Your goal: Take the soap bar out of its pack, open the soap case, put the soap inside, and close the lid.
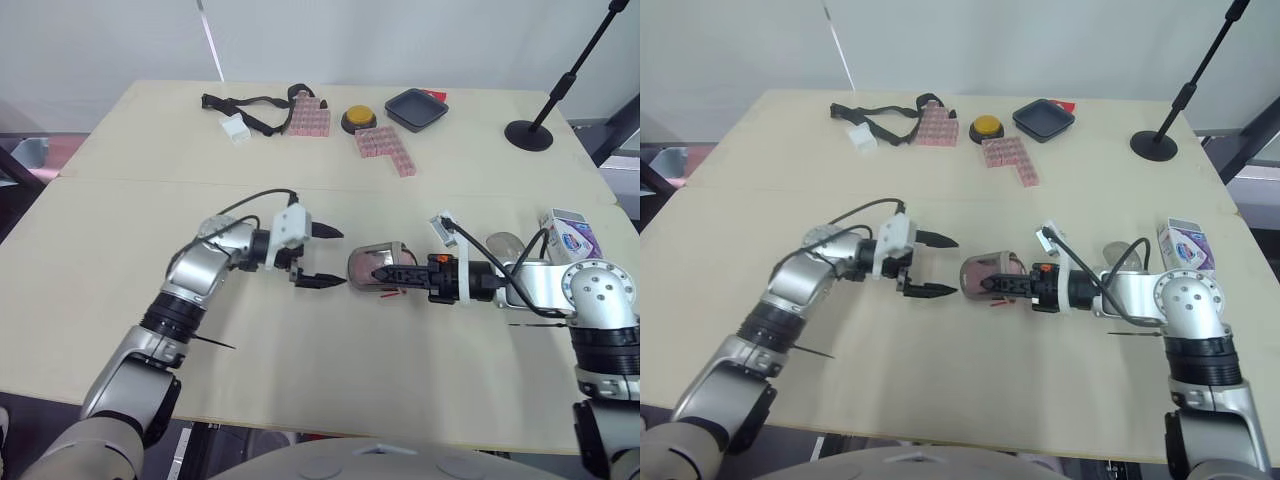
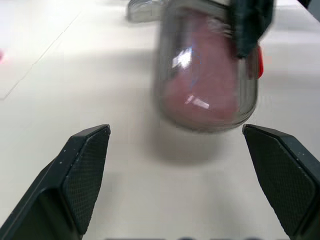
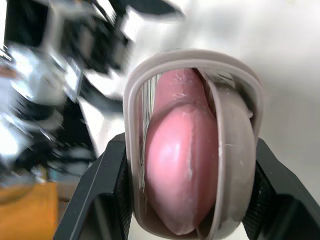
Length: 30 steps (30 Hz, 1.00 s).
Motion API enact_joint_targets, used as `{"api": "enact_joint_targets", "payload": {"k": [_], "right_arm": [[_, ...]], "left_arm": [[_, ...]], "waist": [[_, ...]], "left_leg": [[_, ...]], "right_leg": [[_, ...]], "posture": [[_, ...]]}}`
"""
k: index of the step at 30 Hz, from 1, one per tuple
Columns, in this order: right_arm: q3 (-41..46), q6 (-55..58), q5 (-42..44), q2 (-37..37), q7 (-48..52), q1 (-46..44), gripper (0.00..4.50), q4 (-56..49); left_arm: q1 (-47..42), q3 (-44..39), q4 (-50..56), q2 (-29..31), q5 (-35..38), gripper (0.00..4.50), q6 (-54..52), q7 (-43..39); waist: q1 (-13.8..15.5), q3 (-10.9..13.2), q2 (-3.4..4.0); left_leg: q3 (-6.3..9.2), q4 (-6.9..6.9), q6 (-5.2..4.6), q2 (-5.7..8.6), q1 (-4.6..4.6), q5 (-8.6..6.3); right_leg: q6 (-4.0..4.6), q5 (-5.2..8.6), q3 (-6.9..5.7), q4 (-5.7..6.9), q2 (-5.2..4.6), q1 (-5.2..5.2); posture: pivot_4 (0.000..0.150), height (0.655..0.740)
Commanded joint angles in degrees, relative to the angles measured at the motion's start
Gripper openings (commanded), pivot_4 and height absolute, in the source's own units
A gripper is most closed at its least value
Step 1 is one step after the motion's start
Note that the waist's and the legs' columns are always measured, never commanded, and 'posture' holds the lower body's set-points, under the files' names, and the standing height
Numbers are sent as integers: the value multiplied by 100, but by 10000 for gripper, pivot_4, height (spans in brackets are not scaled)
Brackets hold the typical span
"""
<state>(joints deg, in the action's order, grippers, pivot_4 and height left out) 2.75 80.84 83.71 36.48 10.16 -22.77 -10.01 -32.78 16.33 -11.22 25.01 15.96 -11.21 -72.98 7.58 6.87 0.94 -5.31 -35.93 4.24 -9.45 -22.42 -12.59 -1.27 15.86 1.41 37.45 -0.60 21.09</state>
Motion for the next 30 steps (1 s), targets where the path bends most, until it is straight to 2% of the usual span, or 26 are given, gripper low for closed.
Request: {"api": "enact_joint_targets", "payload": {"k": [1, 4, 7, 12, 15, 20, 30], "right_arm": [[-625, -210, -1148, 997, 1270, -723, 21145, -776], [-1723, -836, -2492, 1982, 2557, -1496, 21144, -1221], [-2706, -1434, -3633, 2523, 3725, -2358, 21141, -1391], [-4178, -2356, -5532, 2790, 5157, -3428, 21117, -1405], [-4723, -2651, -6281, 2683, 5752, -3750, 21116, -1328], [-5231, -2845, -7216, 2363, 6222, -3967, 21115, -1046], [-5224, -2880, -8121, 1690, 6404, -4005, 21114, -760]], "left_arm": [[-177, -133, 408, 73, 273, 45000, -639, -54], [-298, -111, 607, -40, 374, 45000, -1053, 65], [-416, -41, 761, -246, 378, 45000, -1298, 239], [-487, 127, 723, -619, 76, 45000, -1028, 569], [-449, 254, 625, -776, -155, 45000, -692, 712], [-422, 388, 652, -1009, -203, 45000, -735, 823], [-388, 516, 525, -1462, -247, 45000, -934, 1194]], "waist": [[16, 3, 5], [32, 5, 3], [37, 7, -2], [17, 7, -2], [4, 7, -2], [-25, 7, -2], [-85, 7, -1]], "left_leg": [[2, 0, 0, 0, -2, 0], [5, -1, 1, 4, -4, -1], [8, -1, 3, 1, -7, -3], [6, -4, 4, 1, -15, -4], [6, -10, 4, 0, -16, -4], [6, -23, 2, -11, -15, -4], [2, -37, -2, -22, -13, -1]], "right_leg": [[-1, -1, -1, -2, -1, 0], [-2, -1, -6, -9, 6, -7], [-2, -1, -15, -15, 10, -12], [-2, -1, -16, -14, 14, -11], [-2, -1, -16, -9, 15, -10], [-1, -1, -12, 5, 12, -9], [2, 0, -4, 29, 10, -4]], "posture": [[1500, 7400], [1500, 7400], [1500, 7400], [1500, 7400], [1500, 7400], [1500, 7400], [1500, 7400]]}}
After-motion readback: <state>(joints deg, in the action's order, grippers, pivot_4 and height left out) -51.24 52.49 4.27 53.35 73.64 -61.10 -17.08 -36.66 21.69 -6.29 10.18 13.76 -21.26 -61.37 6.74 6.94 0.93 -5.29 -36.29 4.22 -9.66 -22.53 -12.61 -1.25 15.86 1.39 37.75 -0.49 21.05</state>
